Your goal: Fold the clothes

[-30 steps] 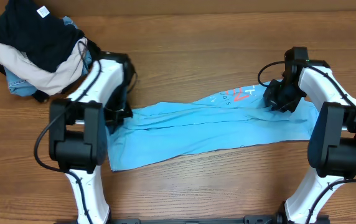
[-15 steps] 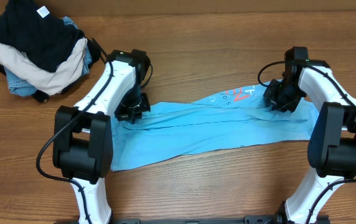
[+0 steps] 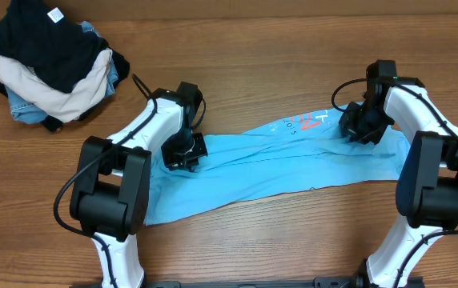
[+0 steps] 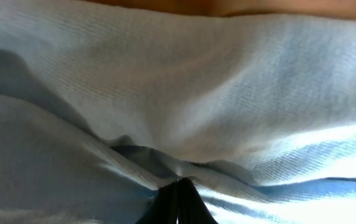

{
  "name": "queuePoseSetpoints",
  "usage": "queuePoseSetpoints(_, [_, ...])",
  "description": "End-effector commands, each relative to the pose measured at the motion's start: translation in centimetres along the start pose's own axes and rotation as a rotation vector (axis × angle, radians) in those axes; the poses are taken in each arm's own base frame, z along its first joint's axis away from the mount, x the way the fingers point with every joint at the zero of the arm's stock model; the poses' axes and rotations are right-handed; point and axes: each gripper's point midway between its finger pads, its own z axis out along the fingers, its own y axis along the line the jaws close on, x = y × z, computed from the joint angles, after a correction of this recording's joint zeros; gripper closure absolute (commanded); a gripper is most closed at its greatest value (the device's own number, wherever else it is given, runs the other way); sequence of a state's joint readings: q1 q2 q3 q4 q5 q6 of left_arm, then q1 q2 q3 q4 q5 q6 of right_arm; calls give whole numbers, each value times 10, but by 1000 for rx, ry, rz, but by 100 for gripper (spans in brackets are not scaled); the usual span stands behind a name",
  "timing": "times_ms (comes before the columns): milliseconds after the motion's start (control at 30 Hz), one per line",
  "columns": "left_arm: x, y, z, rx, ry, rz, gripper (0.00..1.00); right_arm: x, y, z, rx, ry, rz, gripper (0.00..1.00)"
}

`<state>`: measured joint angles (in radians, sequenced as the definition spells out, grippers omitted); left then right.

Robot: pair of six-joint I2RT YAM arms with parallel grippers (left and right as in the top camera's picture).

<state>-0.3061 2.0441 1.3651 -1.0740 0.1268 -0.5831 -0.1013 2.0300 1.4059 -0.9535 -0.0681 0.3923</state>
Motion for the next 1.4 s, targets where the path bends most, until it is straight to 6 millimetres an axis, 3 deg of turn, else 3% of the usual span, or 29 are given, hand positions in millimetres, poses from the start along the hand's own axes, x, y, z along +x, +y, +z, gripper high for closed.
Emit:
queuePoseSetpoints(0, [9,32,7,-141,16,-35,96,-6,-5,-6,32,-45,3,78])
queuePoseSetpoints(200, [2,79,-1,-237,33,-127,95,-13,-18,-7,76,-74,66,81])
queuePoseSetpoints(367, [3,102,-5,-241,81,-194,95,-21,-33,-8,76,-78,111,81])
queuePoseSetpoints(567, [5,109,-4,-262,90,-198,93,-29,-52,-10,71,-81,167,82])
queuePoseSetpoints(767, [20,119,3,-297,139,-184,94,-34,-66,-12,67,-83,214,82])
queuePoseSetpoints(933, [32,109,5,-232,208,-128,95,-35,-66,-12,62,-86,220,82])
queuePoseSetpoints(1067, [30,111,5,-236,199,-128,94,-37,-74,-13,101,-105,258,82])
queuePoseSetpoints(1200, [21,127,4,-267,172,-155,88,-41,-86,-14,103,-109,301,81])
queuePoseSetpoints(1367, [-1,139,4,-211,124,-170,94,-45,-111,-16,103,-107,394,81])
